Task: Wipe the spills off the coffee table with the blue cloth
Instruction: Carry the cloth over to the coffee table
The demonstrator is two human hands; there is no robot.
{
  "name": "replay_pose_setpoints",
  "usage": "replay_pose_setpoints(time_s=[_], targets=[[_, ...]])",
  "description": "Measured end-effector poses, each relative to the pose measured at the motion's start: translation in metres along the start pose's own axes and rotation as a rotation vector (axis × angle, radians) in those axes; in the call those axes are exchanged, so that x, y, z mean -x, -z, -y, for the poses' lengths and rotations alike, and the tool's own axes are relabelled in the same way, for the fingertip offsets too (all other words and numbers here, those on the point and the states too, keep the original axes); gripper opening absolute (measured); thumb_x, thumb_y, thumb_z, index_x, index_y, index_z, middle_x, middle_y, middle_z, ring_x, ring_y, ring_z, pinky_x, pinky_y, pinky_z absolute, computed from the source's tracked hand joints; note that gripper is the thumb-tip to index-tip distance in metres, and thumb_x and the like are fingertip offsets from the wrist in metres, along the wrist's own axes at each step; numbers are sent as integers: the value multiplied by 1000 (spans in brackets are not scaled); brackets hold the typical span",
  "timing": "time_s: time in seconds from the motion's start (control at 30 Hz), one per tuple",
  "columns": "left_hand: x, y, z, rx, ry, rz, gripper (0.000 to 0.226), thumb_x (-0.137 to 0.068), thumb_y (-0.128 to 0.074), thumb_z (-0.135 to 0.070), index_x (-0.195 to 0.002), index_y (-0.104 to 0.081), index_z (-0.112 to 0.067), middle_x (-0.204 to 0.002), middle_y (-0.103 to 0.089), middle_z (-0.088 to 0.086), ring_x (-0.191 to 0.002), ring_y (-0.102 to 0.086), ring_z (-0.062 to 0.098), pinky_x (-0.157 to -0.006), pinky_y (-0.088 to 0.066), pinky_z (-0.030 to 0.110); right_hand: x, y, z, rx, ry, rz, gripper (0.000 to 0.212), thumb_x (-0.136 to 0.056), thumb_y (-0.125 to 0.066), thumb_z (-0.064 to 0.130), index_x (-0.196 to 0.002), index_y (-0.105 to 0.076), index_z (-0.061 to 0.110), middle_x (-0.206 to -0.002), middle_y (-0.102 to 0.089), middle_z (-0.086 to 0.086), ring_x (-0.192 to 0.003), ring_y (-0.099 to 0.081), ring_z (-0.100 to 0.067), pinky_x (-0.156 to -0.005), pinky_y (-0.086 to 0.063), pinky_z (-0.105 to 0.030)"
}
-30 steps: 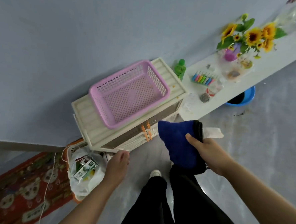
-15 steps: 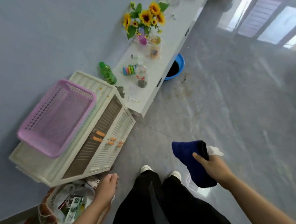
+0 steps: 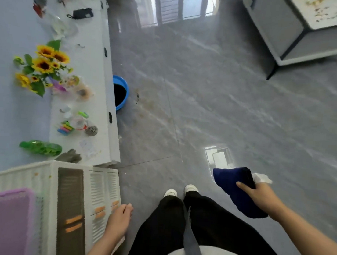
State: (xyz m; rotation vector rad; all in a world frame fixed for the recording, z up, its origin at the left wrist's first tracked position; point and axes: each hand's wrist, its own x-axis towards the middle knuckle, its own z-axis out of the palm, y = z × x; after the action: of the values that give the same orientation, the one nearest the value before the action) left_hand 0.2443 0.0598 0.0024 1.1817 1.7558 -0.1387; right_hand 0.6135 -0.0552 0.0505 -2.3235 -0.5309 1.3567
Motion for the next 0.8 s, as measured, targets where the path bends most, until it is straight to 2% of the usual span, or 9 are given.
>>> replay_pose_setpoints(time_s=[0.1, 0.17, 0.27, 0.43, 0.57, 0.67, 0.8], targets=[[-16, 11, -17, -130, -83, 47, 32, -97, -42, -22, -83, -64, -4, -88, -66, 12, -88, -61, 27, -86, -47, 38, 22, -1, -34, -39, -71, -117, 17, -90, -61, 22, -87, -54, 6, -76, -62, -14, -73, -59, -31, -62, -41, -35], [-25, 17, -29, -225, -144, 72, 34, -98, -41, -23, -83, -64, -3, -89, -66, 13, -87, -61, 28, -85, -46, 38, 37, -8, -58, -101, -127, -186, 15, -90, -60, 20, -89, -55, 5, -74, -61, -12, -69, -57, -27, -58, -38, -33], [-34, 16, -56, -333, -222, 94, 36, -98, -39, -24, -83, -62, -2, -91, -66, 15, -89, -61, 31, -85, -45, 39, 60, -14, -92, -187, -213, -286, 13, -90, -60, 17, -93, -55, 6, -77, -61, -11, -68, -54, -26, -61, -36, -35], [-38, -8, -101, -485, -328, 138, 34, -98, -40, -23, -82, -63, -2, -86, -66, 14, -87, -60, 29, -84, -45, 38, 89, -25, -145, -282, -351, -411, 9, -89, -62, 14, -88, -56, 8, -76, -60, -11, -66, -52, -24, -63, -35, -36], [-34, -41, -130, -532, -338, 169, 31, -96, -42, -21, -77, -60, -3, -85, -67, 17, -85, -62, 31, -79, -46, 36, 103, -21, -181, -398, -440, -442, 9, -88, -62, 11, -92, -55, 5, -79, -59, -11, -75, -53, -28, -70, -35, -36], [-33, -63, -144, -537, -336, 189, 29, -94, -46, -19, -73, -61, -4, -72, -63, 9, -71, -60, 26, -72, -44, 35, 106, -16, -200, -445, -439, -485, 9, -86, -64, 6, -89, -57, 0, -81, -60, -14, -80, -56, -32, -73, -36, -36], [-23, -83, -155, -488, -272, 201, 27, -92, -48, -13, -71, -60, -2, -66, -58, 11, -61, -53, 23, -63, -36, 31, 98, 9, -215, -499, -424, -525, 8, -86, -64, 8, -88, -58, 3, -83, -62, -16, -83, -58, -32, -77, -41, -38]])
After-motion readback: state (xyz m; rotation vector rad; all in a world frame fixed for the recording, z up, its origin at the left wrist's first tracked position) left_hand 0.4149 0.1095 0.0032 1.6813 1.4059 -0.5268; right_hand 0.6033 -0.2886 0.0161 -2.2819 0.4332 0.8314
